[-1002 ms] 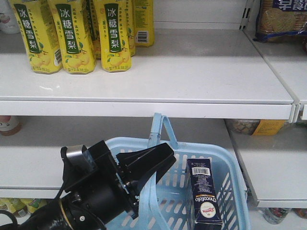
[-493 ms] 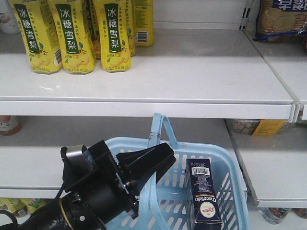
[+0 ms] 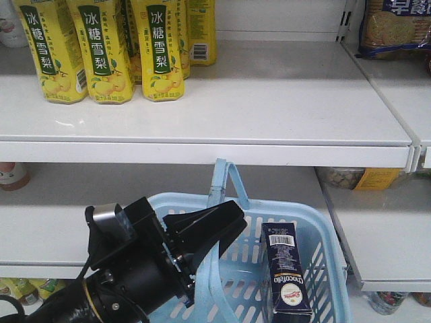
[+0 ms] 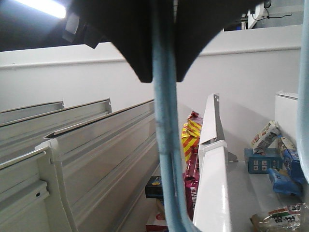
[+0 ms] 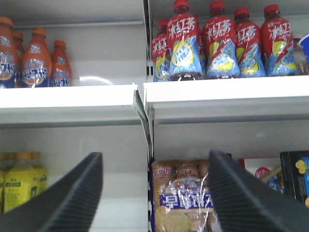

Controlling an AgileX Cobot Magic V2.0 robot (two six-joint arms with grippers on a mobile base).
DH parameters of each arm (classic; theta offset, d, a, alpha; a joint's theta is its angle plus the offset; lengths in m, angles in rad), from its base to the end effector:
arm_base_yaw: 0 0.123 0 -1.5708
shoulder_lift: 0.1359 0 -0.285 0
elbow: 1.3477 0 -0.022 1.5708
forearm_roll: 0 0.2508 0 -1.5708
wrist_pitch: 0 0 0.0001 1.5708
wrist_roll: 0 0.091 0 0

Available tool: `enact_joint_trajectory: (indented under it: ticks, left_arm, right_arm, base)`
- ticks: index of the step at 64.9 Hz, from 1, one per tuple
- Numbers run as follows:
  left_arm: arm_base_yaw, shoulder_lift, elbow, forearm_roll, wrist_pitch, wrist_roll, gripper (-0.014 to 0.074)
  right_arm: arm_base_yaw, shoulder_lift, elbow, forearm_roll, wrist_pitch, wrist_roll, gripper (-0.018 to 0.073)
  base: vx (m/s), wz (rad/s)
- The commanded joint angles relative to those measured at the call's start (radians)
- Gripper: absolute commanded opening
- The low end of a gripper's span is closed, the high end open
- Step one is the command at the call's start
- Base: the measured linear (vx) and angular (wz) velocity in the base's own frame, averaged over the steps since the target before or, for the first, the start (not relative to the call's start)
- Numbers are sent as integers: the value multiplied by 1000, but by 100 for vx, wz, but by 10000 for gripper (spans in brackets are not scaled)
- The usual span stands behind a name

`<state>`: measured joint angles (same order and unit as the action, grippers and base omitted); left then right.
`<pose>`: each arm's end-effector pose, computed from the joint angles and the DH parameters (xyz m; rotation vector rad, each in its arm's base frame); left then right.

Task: Left arm holds basket, right arm returns cookies

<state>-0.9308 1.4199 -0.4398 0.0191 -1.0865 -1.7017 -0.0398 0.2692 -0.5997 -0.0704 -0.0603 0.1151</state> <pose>0.1537 -0.2090 0.2438 -0.6462 1.6624 -2.0985 0.0392 -0.0012 0.3989 0.0424 1.0921 0.0068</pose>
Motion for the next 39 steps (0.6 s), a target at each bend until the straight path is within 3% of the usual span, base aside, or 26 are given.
enact_joint_trajectory:
  ticks: [1, 19, 39]
  left_arm:
    - [5, -39, -32, -65, -286, 7, -3]
    - [5, -39, -32, -65, -286, 7, -3]
    - [5, -39, -32, -65, -286, 7, -3]
  right_arm:
    - [-8, 39, -68, -7, 24, -2, 552]
    - [49, 139, -212, -3, 218, -2, 570]
    - [238, 286, -353, -3, 432, -2, 570]
  base:
    - [0, 0]
    - [0, 0]
    - [0, 0]
